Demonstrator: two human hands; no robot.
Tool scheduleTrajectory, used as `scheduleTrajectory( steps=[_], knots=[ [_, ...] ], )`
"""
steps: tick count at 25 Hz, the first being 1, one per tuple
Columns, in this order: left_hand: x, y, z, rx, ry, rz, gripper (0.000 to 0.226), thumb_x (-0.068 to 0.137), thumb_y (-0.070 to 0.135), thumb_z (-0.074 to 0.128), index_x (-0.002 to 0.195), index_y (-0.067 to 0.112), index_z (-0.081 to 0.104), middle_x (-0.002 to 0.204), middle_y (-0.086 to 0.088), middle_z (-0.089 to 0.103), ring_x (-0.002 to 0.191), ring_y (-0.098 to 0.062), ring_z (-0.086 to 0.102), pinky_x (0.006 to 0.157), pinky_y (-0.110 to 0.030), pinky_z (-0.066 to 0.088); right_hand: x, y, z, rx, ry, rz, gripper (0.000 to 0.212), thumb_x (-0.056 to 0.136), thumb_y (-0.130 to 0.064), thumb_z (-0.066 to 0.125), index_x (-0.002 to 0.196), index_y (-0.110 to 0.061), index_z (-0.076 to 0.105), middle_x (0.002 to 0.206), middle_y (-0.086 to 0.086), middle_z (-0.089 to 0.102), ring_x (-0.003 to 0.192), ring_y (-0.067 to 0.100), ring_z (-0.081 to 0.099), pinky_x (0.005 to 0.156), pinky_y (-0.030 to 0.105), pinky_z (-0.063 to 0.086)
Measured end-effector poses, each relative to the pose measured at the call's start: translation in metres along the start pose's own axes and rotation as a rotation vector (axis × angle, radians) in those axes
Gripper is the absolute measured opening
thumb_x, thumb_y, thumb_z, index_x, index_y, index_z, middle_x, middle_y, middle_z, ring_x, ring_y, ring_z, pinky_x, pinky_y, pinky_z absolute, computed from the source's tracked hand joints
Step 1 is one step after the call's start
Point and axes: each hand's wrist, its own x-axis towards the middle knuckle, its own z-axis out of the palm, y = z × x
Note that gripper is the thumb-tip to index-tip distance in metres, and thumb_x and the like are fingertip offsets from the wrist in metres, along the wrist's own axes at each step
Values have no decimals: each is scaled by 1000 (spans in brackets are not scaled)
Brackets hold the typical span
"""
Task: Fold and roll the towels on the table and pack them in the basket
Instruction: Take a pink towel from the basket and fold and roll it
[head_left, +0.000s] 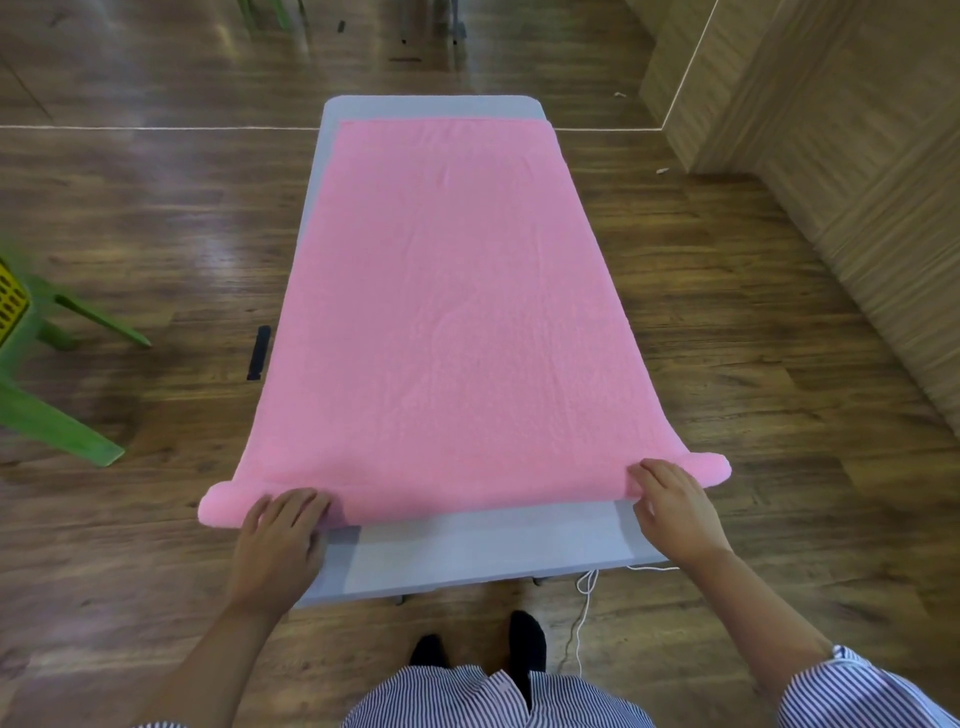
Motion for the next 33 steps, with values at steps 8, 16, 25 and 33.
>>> scheduleTrajectory(
  steps=[8,16,25,33],
  knots=[
    [7,9,-8,-10,-45,-66,40,79,24,37,97,10,71,94,-7,70,82,-29,66,77,-42,46,9,-3,-1,-29,-54,24,29,64,-8,49,84,-9,69,77,5,67,71,29,65,69,40,53],
    [14,10,-11,40,21,-52,36,81,21,39,97,9,69,98,-9,67,90,-30,64,82,-46,40,13,7,3,12,-27,96,38,60,4,68,97,-5,67,92,12,67,82,32,63,82,48,51],
    [24,18,-10,-5,-132,-76,47,74,25,39,103,4,70,99,-11,70,85,-33,66,80,-51,52,10,8,9,121,-44,98,54,43,21,69,94,2,67,87,17,66,76,38,63,73,52,55],
    [16,-8,-17,28,-57,-88,43,76,25,35,83,6,73,74,-7,70,64,-30,65,64,-45,48,13,-12,11,173,-166,54,30,68,0,59,94,-7,72,73,9,68,66,33,62,63,41,53]
  ],
)
